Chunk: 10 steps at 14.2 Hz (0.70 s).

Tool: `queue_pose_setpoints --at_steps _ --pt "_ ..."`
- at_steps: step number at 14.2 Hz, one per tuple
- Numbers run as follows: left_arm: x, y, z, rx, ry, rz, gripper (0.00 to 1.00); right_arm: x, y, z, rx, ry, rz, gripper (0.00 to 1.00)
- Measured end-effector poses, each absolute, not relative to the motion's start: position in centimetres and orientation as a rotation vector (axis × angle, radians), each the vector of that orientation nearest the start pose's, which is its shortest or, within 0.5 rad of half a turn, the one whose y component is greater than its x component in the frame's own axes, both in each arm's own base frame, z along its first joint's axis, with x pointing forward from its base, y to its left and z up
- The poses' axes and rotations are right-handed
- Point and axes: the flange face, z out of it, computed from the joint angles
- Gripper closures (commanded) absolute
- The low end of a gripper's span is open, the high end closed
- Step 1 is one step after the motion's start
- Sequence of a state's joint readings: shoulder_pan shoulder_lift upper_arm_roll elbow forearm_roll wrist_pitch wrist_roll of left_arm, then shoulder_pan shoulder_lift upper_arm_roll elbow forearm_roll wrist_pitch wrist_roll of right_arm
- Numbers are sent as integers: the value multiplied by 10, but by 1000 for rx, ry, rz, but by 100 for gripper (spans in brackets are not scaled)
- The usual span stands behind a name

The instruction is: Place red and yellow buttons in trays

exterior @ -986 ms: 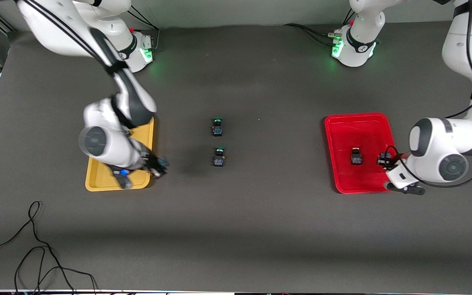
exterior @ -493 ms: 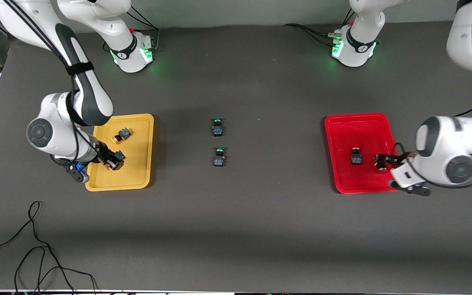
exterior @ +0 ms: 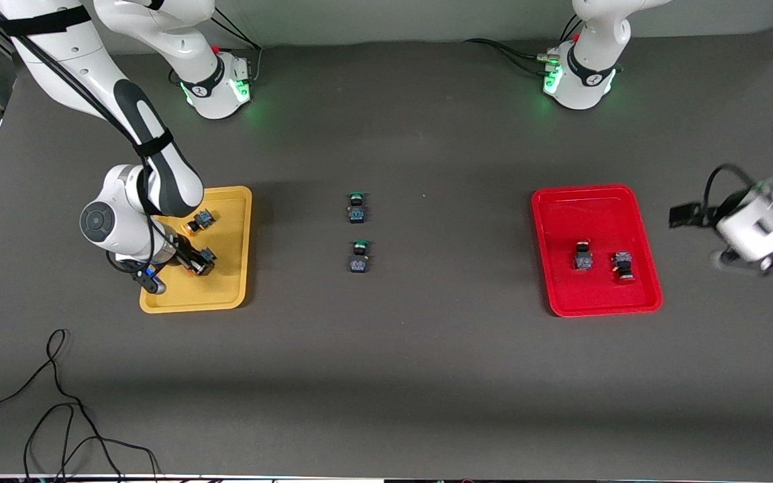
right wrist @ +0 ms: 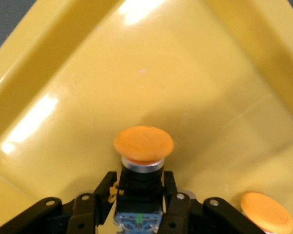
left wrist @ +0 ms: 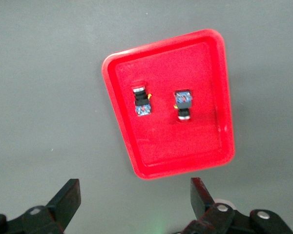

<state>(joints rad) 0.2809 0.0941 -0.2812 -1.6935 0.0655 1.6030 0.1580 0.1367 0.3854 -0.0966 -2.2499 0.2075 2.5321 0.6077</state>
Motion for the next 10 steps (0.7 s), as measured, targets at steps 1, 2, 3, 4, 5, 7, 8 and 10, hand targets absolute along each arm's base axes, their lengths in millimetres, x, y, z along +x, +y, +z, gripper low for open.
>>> queue_pose_setpoints --at_steps 1,2,3,4,5,7,8,10 --pt "560 9 538 -3092 256 267 0 531 17 185 -2883 1124 179 0" --pt "552 6 553 -3095 252 249 0 531 17 186 -2880 1125 177 0" --pt "544 3 566 -3100 251 231 0 533 18 188 -2878 1125 169 0" --pt "539 1 576 -3104 252 217 0 536 18 194 -2874 1121 159 0" --pt "535 -1 584 -3108 255 210 0 539 20 205 -2871 1113 161 0" --pt "531 -4 599 -3113 264 202 0 550 26 250 -2858 1077 172 0" --pt "531 -5 605 -3115 270 196 0 555 30 283 -2849 1051 176 0" --pt "530 -8 607 -3117 278 194 0 560 36 355 -2852 975 147 0"
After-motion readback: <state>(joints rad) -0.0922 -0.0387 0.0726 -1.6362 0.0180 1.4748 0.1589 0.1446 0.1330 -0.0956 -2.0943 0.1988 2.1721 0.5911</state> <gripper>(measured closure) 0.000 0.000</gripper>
